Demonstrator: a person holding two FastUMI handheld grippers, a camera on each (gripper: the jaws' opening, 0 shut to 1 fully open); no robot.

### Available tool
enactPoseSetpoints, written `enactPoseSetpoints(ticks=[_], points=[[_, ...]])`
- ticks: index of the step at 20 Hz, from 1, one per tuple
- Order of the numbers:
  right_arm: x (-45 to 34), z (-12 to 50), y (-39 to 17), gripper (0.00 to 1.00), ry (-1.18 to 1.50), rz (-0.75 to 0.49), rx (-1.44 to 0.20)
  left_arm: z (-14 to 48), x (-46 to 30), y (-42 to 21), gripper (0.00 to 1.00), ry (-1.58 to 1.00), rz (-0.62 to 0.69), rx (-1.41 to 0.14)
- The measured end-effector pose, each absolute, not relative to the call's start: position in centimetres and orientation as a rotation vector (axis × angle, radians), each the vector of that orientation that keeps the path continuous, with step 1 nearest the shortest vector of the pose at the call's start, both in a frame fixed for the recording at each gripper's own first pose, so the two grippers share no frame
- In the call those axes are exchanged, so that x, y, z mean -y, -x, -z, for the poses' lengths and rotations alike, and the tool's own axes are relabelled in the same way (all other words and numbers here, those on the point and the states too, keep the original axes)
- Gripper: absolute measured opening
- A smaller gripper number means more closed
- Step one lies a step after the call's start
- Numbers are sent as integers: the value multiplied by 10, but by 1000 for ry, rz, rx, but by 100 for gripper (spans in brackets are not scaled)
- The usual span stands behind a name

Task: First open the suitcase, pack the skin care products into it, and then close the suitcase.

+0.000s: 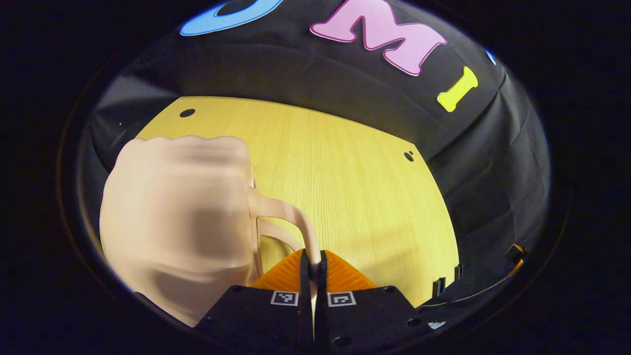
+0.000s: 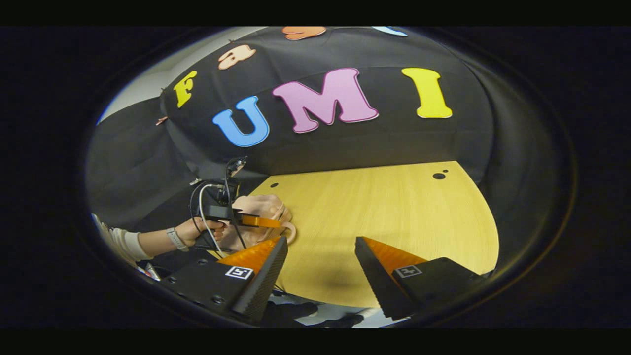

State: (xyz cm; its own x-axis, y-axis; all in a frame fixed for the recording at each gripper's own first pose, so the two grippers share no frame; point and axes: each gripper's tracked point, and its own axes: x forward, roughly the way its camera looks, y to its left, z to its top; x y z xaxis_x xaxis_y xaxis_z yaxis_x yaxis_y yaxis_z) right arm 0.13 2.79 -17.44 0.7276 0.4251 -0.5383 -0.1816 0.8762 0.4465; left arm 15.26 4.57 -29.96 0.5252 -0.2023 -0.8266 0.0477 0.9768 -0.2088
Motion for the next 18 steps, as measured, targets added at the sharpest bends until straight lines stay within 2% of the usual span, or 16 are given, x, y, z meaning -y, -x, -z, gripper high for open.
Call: enactPoseSetpoints(ticks=[2, 5, 6, 7, 8, 9, 11, 18], points=[[-29, 178, -4, 88, -394, -339, -682, 298, -43, -155, 9, 138, 163, -994], [-32, 179, -7, 88, -381, -357, -675, 285, -45, -162, 19, 118, 148, -919], [-33, 178, -8, 88, -370, -364, -668, 277, -42, -159, 26, 130, 157, -900], [-32, 178, -10, 88, -357, -370, -663, 268, -41, -156, 52, 127, 155, -872], [-32, 177, -10, 88, -341, -376, -657, 257, -42, -157, 66, 107, 149, -832], [-30, 174, -13, 88, -324, -374, -642, 246, -41, -156, 91, 79, 147, -793], [-25, 164, -19, 88, -288, -367, -595, 220, -36, -150, 97, 16, 144, -712], [-6, 100, -40, 90, -176, -329, -365, 118, 9, -96, 97, -49, 101, -403]])
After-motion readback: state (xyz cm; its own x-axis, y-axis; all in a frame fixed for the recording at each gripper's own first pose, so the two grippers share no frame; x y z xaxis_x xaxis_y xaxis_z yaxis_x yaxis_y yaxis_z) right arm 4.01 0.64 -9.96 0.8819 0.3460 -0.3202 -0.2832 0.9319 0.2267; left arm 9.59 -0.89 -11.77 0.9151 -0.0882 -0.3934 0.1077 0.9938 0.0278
